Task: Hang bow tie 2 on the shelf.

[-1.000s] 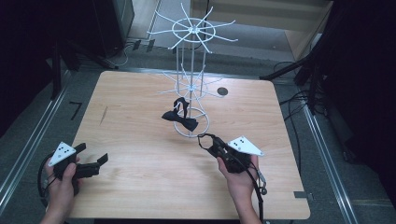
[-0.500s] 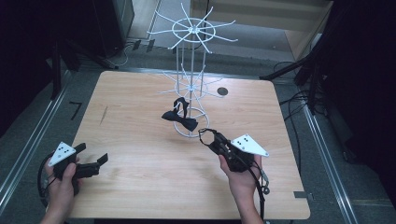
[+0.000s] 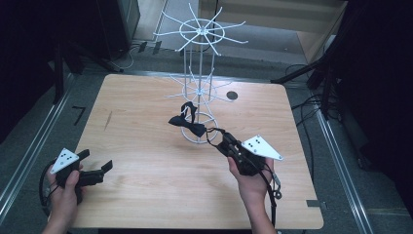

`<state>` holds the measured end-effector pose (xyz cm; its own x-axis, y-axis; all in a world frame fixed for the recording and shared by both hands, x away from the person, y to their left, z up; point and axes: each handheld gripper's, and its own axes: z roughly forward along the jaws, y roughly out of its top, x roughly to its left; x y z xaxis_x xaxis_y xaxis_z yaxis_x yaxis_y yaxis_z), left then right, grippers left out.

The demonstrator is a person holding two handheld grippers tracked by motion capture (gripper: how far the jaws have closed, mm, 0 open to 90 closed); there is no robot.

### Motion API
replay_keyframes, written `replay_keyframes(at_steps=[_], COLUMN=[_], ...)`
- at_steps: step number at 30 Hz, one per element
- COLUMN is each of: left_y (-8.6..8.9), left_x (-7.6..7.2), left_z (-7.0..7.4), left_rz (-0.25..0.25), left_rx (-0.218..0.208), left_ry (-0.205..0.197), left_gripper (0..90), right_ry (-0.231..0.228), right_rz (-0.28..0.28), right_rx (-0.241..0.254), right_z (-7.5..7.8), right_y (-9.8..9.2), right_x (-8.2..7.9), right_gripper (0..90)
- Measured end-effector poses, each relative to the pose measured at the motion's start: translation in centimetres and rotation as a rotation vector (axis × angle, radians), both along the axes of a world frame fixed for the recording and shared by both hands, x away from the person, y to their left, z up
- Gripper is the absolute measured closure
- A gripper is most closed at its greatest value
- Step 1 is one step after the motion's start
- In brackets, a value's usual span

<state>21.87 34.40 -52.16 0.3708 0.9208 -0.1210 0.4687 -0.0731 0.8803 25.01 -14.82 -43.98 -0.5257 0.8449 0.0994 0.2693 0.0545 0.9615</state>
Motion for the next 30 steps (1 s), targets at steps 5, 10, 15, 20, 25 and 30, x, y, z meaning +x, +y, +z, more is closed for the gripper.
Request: replay_keyframes(at_steps=[5, 10, 15, 20, 25, 30], left_y=[0.0, 0.0, 0.0, 0.0, 0.0, 0.0], left_x=[0.0, 0.0, 0.0, 0.0, 0.0, 0.0], left_z=[0.0, 0.0, 0.0, 0.0, 0.0, 0.0], left_rz=[0.000, 0.000, -0.001, -0.001, -0.002, -0.003], left_rx=[0.001, 0.001, 0.000, 0.000, 0.000, 0.002], left_ry=[0.000, 0.000, 0.000, 0.001, 0.000, 0.002], left_gripper=[0.0, 0.0, 0.0, 0.0, 0.0, 0.0], right_ry=[-0.018, -0.032, -0.042, -0.059, -0.072, -0.080], right_rz=[0.003, 0.005, 0.010, 0.014, 0.018, 0.020], right_rx=[0.002, 0.010, 0.013, 0.017, 0.020, 0.022], right_z=[0.6, 1.2, 1.7, 2.2, 2.7, 3.1], right_y=[0.2, 0.5, 0.8, 1.1, 1.3, 1.4], right_x=[0.1, 0.2, 0.3, 0.3, 0.2, 0.2], right_gripper=[85.5, 85.5, 85.5, 85.4, 85.4, 85.4])
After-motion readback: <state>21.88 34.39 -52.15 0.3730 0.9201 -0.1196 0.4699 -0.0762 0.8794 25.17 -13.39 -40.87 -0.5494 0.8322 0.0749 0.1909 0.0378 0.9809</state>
